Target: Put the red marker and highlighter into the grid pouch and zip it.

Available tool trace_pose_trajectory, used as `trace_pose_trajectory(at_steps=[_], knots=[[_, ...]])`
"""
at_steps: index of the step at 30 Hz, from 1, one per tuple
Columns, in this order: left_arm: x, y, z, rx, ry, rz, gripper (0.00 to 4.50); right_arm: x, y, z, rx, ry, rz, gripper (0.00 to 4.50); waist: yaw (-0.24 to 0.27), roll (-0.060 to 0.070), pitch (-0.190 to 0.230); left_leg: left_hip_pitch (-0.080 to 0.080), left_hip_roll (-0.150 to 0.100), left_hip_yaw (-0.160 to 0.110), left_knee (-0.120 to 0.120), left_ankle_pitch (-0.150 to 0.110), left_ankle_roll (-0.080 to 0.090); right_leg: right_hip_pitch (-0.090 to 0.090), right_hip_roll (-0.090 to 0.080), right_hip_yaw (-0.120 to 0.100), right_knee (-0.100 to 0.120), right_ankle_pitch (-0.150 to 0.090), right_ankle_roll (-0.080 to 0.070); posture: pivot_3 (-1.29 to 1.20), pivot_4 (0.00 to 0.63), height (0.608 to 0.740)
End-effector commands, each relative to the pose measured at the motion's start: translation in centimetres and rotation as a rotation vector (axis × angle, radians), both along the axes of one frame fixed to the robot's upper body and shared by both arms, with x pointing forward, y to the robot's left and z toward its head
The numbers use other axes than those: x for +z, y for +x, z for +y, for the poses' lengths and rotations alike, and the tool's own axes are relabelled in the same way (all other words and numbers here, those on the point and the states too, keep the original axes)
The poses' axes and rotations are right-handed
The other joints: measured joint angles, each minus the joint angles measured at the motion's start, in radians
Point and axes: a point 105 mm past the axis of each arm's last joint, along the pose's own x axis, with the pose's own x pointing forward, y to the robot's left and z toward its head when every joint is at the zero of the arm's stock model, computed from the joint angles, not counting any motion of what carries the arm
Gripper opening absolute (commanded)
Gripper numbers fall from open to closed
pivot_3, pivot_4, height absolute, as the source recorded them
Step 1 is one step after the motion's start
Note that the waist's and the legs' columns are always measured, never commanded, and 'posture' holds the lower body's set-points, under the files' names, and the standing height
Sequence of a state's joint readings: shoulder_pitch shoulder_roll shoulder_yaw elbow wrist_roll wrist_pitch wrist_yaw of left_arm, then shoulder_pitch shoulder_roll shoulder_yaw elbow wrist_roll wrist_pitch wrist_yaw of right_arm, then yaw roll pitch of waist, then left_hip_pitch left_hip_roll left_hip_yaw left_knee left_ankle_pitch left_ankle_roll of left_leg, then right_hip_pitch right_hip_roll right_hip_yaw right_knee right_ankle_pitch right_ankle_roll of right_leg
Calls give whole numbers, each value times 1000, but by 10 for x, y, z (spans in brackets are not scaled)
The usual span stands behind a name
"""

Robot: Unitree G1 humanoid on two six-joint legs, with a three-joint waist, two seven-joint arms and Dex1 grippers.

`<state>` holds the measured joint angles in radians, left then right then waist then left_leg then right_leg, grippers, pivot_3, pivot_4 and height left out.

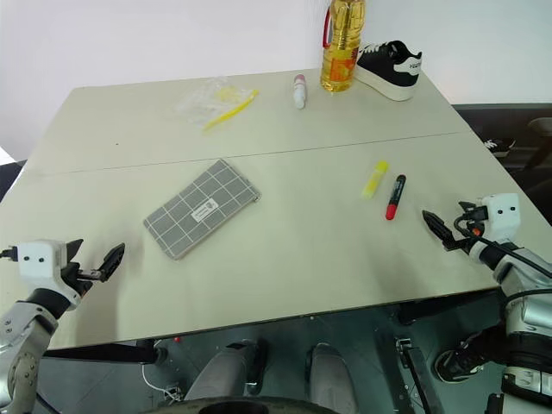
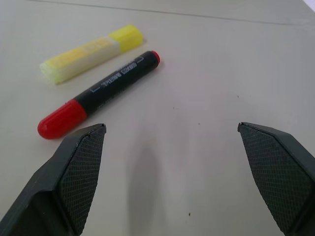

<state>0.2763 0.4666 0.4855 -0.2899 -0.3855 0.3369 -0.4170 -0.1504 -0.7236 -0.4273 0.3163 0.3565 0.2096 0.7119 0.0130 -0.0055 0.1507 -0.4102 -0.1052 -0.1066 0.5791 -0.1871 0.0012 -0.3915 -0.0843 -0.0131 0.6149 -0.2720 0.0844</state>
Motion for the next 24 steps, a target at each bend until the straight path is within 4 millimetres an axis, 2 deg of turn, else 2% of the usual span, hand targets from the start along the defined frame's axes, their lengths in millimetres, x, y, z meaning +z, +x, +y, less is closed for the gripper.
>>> trace_pose_trajectory(at_steps=[1, 5, 9, 14, 18, 21, 24], knots=[[10, 2, -4, -23, 4, -40, 4488, 8, 3, 3, 9, -6, -41, 4481, 0, 0, 0, 0, 0, 0, 0, 0, 0, 0, 0, 0, 0, 0, 0, 0, 150, 740], [14, 5, -1, -5, 12, -64, 4488, 8, 4, 5, 13, -6, -44, 4481, 0, 0, 0, 0, 0, 0, 0, 0, 0, 0, 0, 0, 0, 0, 0, 0, 150, 740], [6, 5, -9, -40, 44, -30, 4488, 12, 9, 12, 31, -1, -58, 4481, 0, 0, 0, 0, 0, 0, 0, 0, 0, 0, 0, 0, 0, 0, 0, 0, 150, 740], [9, 5, -15, -65, 65, -51, 4488, 25, 15, 31, 98, -1, -96, 4481, -1, 0, 0, 0, 0, 0, 0, 0, 0, 0, 0, 0, 0, 0, 0, 0, 150, 740], [16, 6, -20, -93, 112, -98, 4488, 44, 32, 87, 256, 4, -156, 4481, -6, 0, 0, 1, 0, 0, 0, 0, 0, -1, 0, 0, 1, 1, -1, 0, 150, 740], [16, 6, -29, -152, 154, -100, 4488, 50, 39, 118, 322, 15, -159, 4481, -2, 0, 0, 1, 1, 0, 0, 0, 0, -1, 0, 0, 2, 1, -2, 0, 150, 740], [16, 6, -35, -204, 190, -102, 4500, 47, 48, 153, 386, -22, -137, 3648, 1, 0, 0, 1, 1, 0, 0, 0, 0, -1, 0, 0, 1, 1, -2, 0, 150, 740]])
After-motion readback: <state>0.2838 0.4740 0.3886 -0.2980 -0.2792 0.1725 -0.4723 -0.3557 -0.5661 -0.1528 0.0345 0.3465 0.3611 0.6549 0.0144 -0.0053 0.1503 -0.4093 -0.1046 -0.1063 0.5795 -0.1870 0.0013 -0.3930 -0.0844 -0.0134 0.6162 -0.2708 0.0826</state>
